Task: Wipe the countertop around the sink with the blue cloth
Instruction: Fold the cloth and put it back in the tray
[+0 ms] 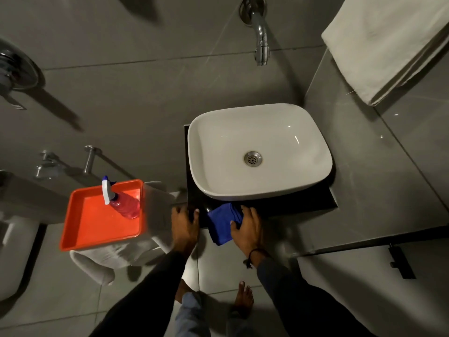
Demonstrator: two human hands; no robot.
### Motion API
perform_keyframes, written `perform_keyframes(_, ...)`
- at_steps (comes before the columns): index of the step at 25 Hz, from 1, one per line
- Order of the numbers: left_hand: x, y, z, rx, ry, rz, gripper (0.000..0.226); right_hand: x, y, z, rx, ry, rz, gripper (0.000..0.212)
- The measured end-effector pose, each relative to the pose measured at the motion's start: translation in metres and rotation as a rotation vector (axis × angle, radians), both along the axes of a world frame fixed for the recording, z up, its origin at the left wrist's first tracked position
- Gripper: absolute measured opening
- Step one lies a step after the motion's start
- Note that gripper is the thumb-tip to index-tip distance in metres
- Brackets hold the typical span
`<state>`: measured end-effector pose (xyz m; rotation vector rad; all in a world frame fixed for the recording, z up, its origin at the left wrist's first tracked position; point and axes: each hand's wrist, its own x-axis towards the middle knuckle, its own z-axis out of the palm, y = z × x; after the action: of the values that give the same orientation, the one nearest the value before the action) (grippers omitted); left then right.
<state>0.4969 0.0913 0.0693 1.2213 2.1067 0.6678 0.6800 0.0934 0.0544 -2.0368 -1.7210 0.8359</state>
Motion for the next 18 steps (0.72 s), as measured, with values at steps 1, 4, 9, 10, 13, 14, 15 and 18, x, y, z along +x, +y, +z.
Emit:
perform_keyframes(1, 0.007, -0.007, -0.004, -0.067, -0.02, -0.047, 0.026, -0.002, 0.006, -0.001, -0.059, 0.018, -0.047, 0.05)
perform_keyframes(4, 0.024, -0.014, -0.005, -0.143, -0.184, 0.022, 0.022, -0.007, 0.018, -0.006, -0.129, 0.018, -0.051, 0.028)
perform_keyframes(9, 0.031, -0.017, -0.005, -0.187, -0.427, 0.306, 0.021, -0.026, 0.017, -0.01, -0.194, 0.009, -0.007, 0.018)
perform_keyframes(10, 0.025, -0.018, -0.006, -0.189, -0.456, 0.383, 0.022, -0.033, 0.016, -0.009, -0.216, 0.023, 0.019, 0.017)
perform_keyframes(13, -0.011, -0.028, -0.006, -0.201, -0.483, 0.538, 0.024, -0.064, 0.009, -0.005, -0.28, 0.08, 0.15, 0.016)
perform_keyframes(14, -0.027, -0.034, -0.003, -0.203, -0.498, 0.557, 0.021, -0.078, 0.006, -0.003, -0.296, 0.105, 0.191, 0.018)
perform_keyframes(15, -0.043, -0.04, 0.001, -0.201, -0.521, 0.569, 0.014, -0.092, 0.004, 0.0, -0.312, 0.131, 0.222, 0.017)
perform_keyframes(18, -0.095, -0.059, 0.014, -0.15, -0.626, 0.579, 0.02, -0.141, -0.003, 0.012, -0.348, 0.199, 0.28, 0.018)
